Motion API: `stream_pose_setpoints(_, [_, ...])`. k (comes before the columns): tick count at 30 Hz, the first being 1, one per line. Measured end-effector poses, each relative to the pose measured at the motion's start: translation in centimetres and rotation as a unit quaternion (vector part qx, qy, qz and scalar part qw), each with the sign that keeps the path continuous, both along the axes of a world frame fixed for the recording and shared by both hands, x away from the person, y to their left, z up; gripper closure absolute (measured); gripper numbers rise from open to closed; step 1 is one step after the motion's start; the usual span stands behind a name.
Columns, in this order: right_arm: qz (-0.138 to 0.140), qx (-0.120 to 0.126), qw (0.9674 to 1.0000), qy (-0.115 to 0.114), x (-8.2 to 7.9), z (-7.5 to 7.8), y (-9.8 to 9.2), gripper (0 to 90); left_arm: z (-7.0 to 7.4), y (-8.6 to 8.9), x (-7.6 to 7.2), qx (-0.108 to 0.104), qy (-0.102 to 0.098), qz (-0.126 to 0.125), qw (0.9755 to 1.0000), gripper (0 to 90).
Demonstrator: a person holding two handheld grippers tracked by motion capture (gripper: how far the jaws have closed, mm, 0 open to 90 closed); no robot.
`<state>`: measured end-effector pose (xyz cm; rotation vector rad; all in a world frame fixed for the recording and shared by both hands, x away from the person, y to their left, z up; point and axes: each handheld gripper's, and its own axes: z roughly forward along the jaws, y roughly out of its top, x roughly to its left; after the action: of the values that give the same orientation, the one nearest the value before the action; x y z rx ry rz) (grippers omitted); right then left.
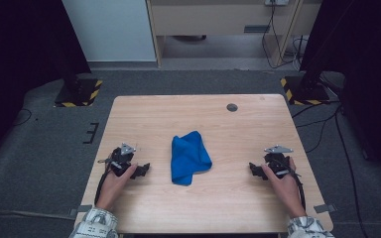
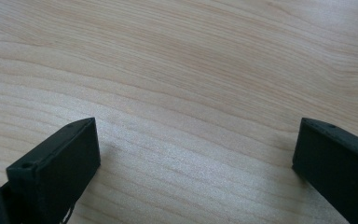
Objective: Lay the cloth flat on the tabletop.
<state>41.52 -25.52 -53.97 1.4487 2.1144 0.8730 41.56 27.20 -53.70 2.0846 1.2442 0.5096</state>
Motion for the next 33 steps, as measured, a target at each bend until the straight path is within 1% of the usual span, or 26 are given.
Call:
stream_pose_setpoints(1, [0.0,0.0,1.0,0.0,0.0,0.0,0.0,0.9,0.1,0.0,0.0,-0.002,0.001,0.001,1.0,2.3])
stream_pose_setpoints(3, [-0.002,-0.001,1.0,0.0,-0.1,0.0,0.0,0.9,0.4,0.0,-0.1,-0.013,0.001,0.004,0.9999,4.0])
stream_pose_setpoints(5, [0.0,-0.001,1.0,0.001,-0.2,0.0,0.0,0.9,0.7,-0.3,-0.2,-0.01,-0.005,-0.003,0.9999,4.4])
stream_pose_setpoints(9, [-0.002,0.001,1.0,0.001,-0.3,0.0,-0.1,0.9,1.4,-1.2,-0.4,-0.024,-0.015,-0.022,0.9994,5.5])
stream_pose_setpoints(11, [-0.002,0.001,1.0,0.002,-0.3,0.0,0.0,0.9,1.7,-1.8,-0.5,-0.032,-0.025,-0.032,0.9986,6.4])
stream_pose_setpoints(12, [-0.002,0.001,1.0,0.001,-0.3,0.0,0.0,0.9,1.7,-1.8,-0.5,-0.032,-0.025,-0.032,0.9986,7.1])
stream_pose_setpoints(13, [-0.001,0.0,1.0,0.001,-0.3,0.0,-0.1,0.9,2.1,-2.4,-0.4,-0.035,-0.029,-0.04,0.9982,7.2])
stream_pose_setpoints(17, [-0.002,0.001,1.0,0.002,-0.3,0.0,0.0,0.9,2.7,-3.6,-0.3,-0.053,-0.04,-0.055,0.9963,8.4])
stream_pose_setpoints(20, [-0.001,0.0,1.0,0.001,-0.3,0.0,-0.1,0.9,3.1,-4.2,-0.1,-0.063,-0.047,-0.06,0.9951,10.0])
stream_pose_setpoints(24, [-0.003,-0.001,1.0,0.0,-0.4,0.0,-0.1,0.9,3.6,-5.0,0.3,-0.084,-0.051,-0.059,0.9935,11.2])
stream_pose_setpoints(26, [-0.002,-0.001,1.0,-0.001,-0.4,0.0,-0.1,0.9,3.7,-5.5,0.6,-0.081,-0.052,-0.063,0.9934,11.7])
stream_pose_setpoints(27, [-0.002,-0.001,1.0,-0.001,-0.4,0.0,-0.1,0.9,3.7,-5.5,0.6,-0.081,-0.052,-0.063,0.9934,11.8])
stream_pose_setpoints(28, [-0.003,-0.001,1.0,-0.001,-0.4,0.0,-0.1,0.9,3.7,-6.2,0.9,-0.078,-0.051,-0.07,0.9932,11.8])
stream_pose_setpoints(30, [-0.002,-0.001,1.0,-0.001,-0.4,0.0,-0.1,0.9,3.7,-6.9,1.3,-0.074,-0.046,-0.078,0.9931,11.9])
stream_pose_setpoints(33, [-0.003,-0.001,1.0,-0.001,-0.4,0.0,-0.1,0.9,3.7,-8.0,1.7,-0.064,-0.048,-0.087,0.993,11.5])
